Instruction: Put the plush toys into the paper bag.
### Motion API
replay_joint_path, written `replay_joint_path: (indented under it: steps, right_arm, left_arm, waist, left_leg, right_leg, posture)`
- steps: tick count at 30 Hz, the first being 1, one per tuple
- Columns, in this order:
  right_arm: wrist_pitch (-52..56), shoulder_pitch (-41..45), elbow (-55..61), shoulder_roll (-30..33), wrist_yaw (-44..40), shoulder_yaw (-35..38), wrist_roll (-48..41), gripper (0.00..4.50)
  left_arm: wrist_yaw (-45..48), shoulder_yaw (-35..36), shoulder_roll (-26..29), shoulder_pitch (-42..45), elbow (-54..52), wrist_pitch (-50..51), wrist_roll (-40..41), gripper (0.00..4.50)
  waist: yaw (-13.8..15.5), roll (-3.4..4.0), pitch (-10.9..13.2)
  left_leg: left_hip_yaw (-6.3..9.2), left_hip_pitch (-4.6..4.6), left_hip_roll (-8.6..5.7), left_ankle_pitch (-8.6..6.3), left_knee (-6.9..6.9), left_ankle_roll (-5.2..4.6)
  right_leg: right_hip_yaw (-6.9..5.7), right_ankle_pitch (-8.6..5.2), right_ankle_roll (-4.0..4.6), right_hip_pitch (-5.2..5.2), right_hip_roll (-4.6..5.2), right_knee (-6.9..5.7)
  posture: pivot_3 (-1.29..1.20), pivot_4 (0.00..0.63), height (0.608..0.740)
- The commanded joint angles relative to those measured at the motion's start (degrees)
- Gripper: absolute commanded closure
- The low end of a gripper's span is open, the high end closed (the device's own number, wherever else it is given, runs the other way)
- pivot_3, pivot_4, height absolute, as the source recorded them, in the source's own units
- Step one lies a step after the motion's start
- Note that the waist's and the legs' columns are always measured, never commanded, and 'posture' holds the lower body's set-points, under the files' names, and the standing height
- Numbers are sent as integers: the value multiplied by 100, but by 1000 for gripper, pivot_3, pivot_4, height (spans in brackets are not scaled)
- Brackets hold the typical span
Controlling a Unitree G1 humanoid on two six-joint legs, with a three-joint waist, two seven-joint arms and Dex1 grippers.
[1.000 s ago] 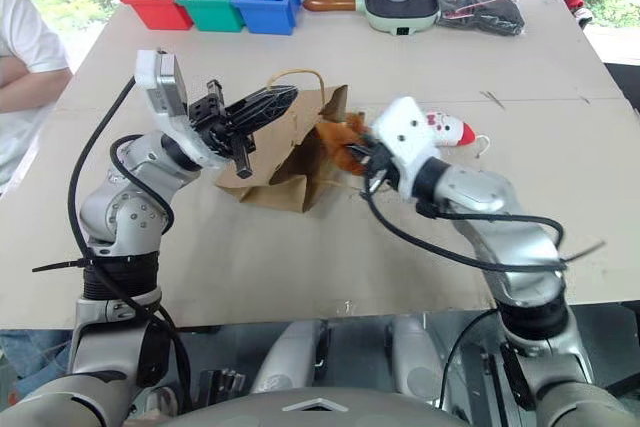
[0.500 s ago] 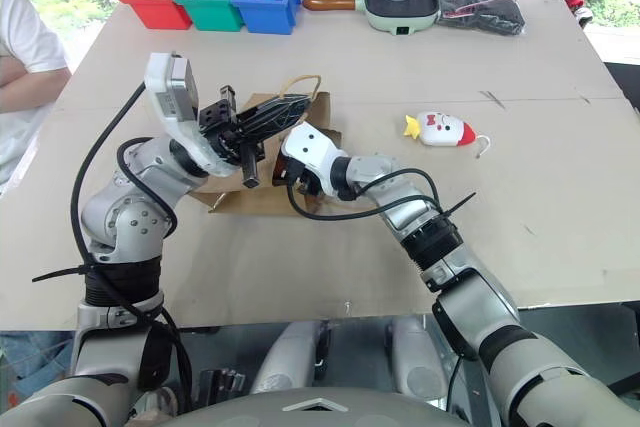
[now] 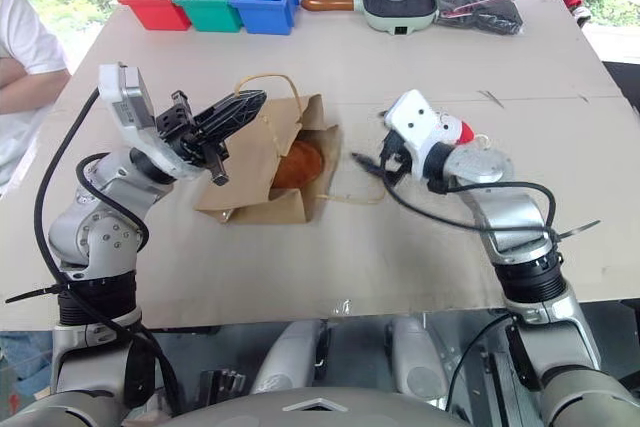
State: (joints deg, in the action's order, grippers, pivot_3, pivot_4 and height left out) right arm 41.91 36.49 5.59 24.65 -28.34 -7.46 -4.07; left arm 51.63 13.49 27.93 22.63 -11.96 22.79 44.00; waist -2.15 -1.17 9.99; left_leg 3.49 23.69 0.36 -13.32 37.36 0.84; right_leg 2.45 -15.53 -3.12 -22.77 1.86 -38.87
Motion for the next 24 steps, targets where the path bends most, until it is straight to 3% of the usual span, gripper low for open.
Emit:
replay_joint_path:
  steps: [1, 3, 6, 9, 13, 14, 19, 24]
  right_arm:
    - [140, 462, -963, 62, 366, -122, 459, 240]
    - [83, 681, -1668, -57, 305, -170, 461, 240]
    - [-203, 886, -2438, -77, 256, -304, 627, 963]
    - [-305, 999, -2717, -14, 116, -362, 708, 2347]
    - [-740, 476, -1178, 259, -491, 209, 66, 4242]
    - [-1055, 272, -731, 360, -746, 174, -24, 4473]
    - [-2175, -179, 467, 681, -1501, -624, 242, 4473]
    - [-3059, 392, -161, -267, -1450, -1757, 904, 4473]
  left_arm:
    - [-118, 6, -51, -63, -319, -170, -35, 4500]
    - [-201, -36, -107, -112, -406, -210, -62, 4500]
    - [-313, -61, -170, -167, -513, -209, -64, 4500]
    - [-439, -54, -217, -211, -741, -107, 66, 4500]
    - [-789, 93, -386, -34, -791, 69, 433, 4500]
    - [-802, 96, -375, -25, -774, 121, 495, 4500]
    - [-742, 26, -330, 117, -662, 369, 803, 4500]
    - [-645, -222, -482, 572, -342, 483, 834, 4500]
  waist:
    - [-1, 0, 0]
    - [-5, 0, 0]
    - [-17, 0, 0]
    - [-16, -1, 0]
    - [42, -1, 0]
    - [31, -1, 0]
    - [-29, 2, 2]
    - [-34, 3, 2]
  left_leg:
    - [0, 0, 0, 0, 0, 0]
    - [-1, 2, 1, -1, -3, -1]
    - [-6, 4, 2, -1, -8, -1]
    - [-10, 4, 2, -1, -7, -2]
    - [0, 8, 3, -1, -5, -2]
    - [0, 9, 2, -1, -5, -2]
    - [-3, 4, 2, -1, -5, -2]
    - [3, -4, 15, 0, -4, 0]
  right_leg:
    - [0, 0, 0, 0, 0, 1]
    - [-1, 0, 0, -1, 0, 4]
    - [3, 0, 0, -3, 0, 10]
    - [5, 0, 0, -3, 2, 10]
    - [-3, 0, 0, -2, 2, 9]
    - [-3, 0, -1, -2, 3, 9]
    - [1, -1, -2, -2, 1, 7]
    - [0, 0, -1, -2, -19, -2]
  posture:
    - [0, 150, 740]
    - [0, 150, 740]
    - [0, 150, 740]
    - [0, 150, 740]
    - [0, 150, 740]
    - [0, 150, 740]
    - [0, 150, 740]
    - [0, 150, 740]
